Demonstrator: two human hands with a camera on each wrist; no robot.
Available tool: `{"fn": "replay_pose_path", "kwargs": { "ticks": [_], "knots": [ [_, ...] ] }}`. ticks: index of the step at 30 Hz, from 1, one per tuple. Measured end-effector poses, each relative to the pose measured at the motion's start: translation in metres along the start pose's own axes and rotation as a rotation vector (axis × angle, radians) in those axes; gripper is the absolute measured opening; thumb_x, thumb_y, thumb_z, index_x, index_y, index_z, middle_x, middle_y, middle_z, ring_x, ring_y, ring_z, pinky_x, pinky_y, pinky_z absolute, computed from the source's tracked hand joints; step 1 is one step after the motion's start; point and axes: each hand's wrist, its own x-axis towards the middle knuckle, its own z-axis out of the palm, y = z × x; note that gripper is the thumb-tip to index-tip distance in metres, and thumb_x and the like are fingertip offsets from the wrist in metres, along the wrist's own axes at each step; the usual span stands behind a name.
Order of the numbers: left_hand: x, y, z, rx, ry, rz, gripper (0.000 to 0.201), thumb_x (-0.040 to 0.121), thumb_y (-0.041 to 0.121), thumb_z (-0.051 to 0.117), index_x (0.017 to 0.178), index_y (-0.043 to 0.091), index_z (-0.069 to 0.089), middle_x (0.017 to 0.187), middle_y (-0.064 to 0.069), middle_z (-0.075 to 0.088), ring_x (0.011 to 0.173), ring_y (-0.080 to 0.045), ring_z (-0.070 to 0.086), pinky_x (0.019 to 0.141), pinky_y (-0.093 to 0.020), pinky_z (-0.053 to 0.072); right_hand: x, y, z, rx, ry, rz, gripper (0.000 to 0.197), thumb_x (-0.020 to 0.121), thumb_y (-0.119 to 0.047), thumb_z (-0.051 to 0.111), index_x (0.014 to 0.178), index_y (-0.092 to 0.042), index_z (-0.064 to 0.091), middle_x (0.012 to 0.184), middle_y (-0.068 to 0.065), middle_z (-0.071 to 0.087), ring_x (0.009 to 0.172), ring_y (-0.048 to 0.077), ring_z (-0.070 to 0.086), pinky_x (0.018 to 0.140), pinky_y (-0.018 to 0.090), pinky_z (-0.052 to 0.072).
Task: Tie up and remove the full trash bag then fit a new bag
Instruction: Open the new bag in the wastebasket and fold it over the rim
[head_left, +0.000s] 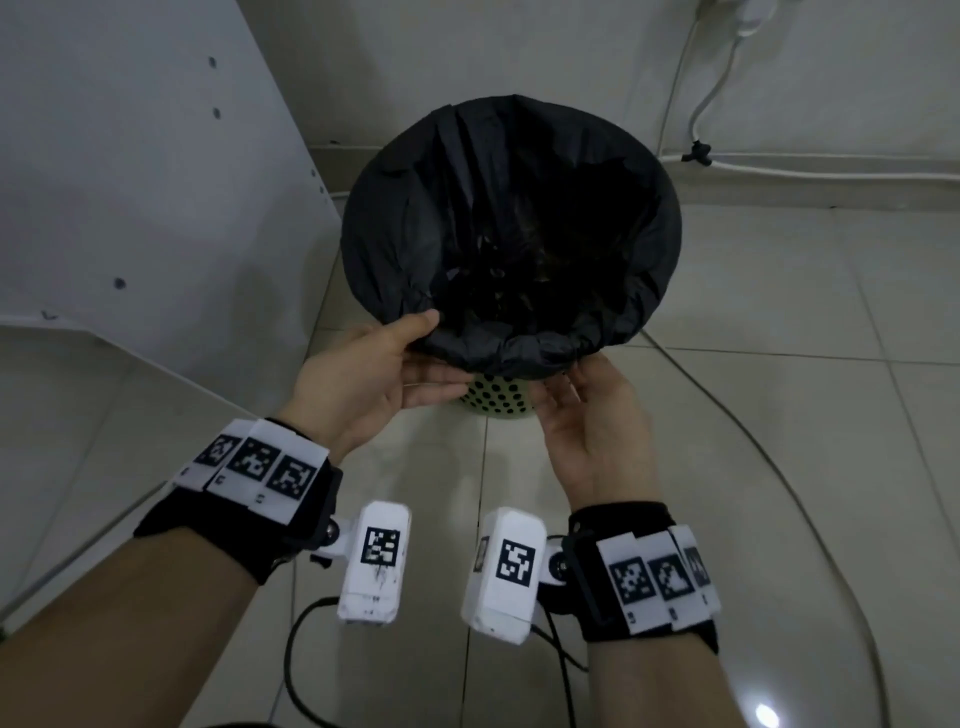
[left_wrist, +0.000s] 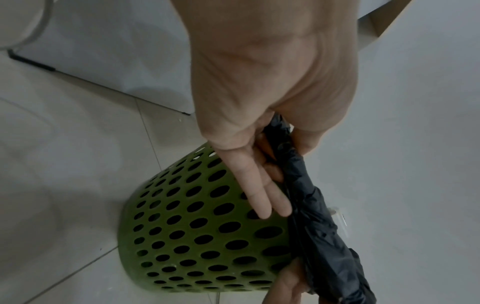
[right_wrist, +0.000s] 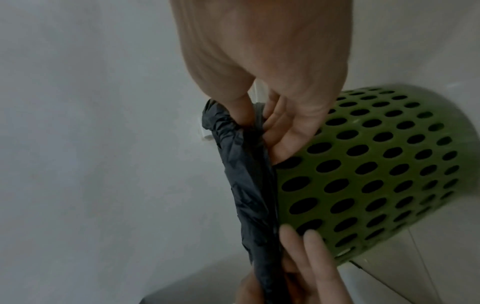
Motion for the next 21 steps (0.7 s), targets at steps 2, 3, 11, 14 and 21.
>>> {"fn": "replay_pose_path", "kwargs": {
  "ticks": [2,3,11,14,21],
  "knots": [
    [0.001,0.001,-0.001,-0.001,0.013,0.004,0.033,0.099,0.023,0.056,0.119,-0.002,0.062,0.091,-0.018,0.076,0.069,-0.026,0.074,0.062,-0.032,0.062,0.004,-0.001,0.001,-0.088,0.059,-0.025,0.037,0.093,0.005,0.057,0.130,0.008,0.058,0.104,0.018,0.073,0.083,0.026,0.072,0.071,0.036,0.061],
    [0.001,0.002,-0.001,-0.002,0.018,0.009,0.033,0.099,0.023,0.056,0.120,-0.003,0.061,0.090,-0.018,0.075,0.066,-0.025,0.074,0.061,-0.032,0.061,0.005,-0.002,0.002,-0.113,0.082,-0.019,0.035,0.093,0.006,0.056,0.127,0.008,0.060,0.109,0.020,0.073,0.086,0.027,0.073,0.074,0.037,0.062],
    [0.000,-0.002,0.005,-0.026,0.028,0.035,0.038,0.098,0.027,0.059,0.127,0.002,0.059,0.115,-0.021,0.071,0.088,-0.035,0.075,0.064,-0.035,0.062,-0.003,-0.018,0.020,-0.044,0.002,0.043,0.037,0.097,-0.031,0.063,0.121,-0.003,0.065,0.112,0.013,0.070,0.105,0.029,0.068,0.093,0.050,0.057],
    [0.002,0.000,0.005,-0.021,0.032,0.037,0.036,0.100,0.022,0.056,0.126,-0.003,0.058,0.108,-0.024,0.073,0.085,-0.035,0.075,0.067,-0.035,0.062,-0.007,-0.018,0.024,-0.123,-0.024,0.016,0.045,0.087,-0.040,0.074,0.117,-0.007,0.068,0.113,0.013,0.075,0.104,0.030,0.072,0.090,0.049,0.059],
    [-0.001,-0.002,0.014,-0.056,0.043,0.099,0.044,0.091,0.037,0.067,0.126,0.010,0.061,0.111,-0.014,0.075,0.094,-0.033,0.074,0.078,-0.044,0.062,-0.006,-0.008,0.032,-0.070,0.021,0.122,0.026,0.092,-0.011,0.068,0.117,-0.005,0.067,0.098,0.012,0.078,0.095,0.028,0.074,0.077,0.038,0.060]
  ]
}}
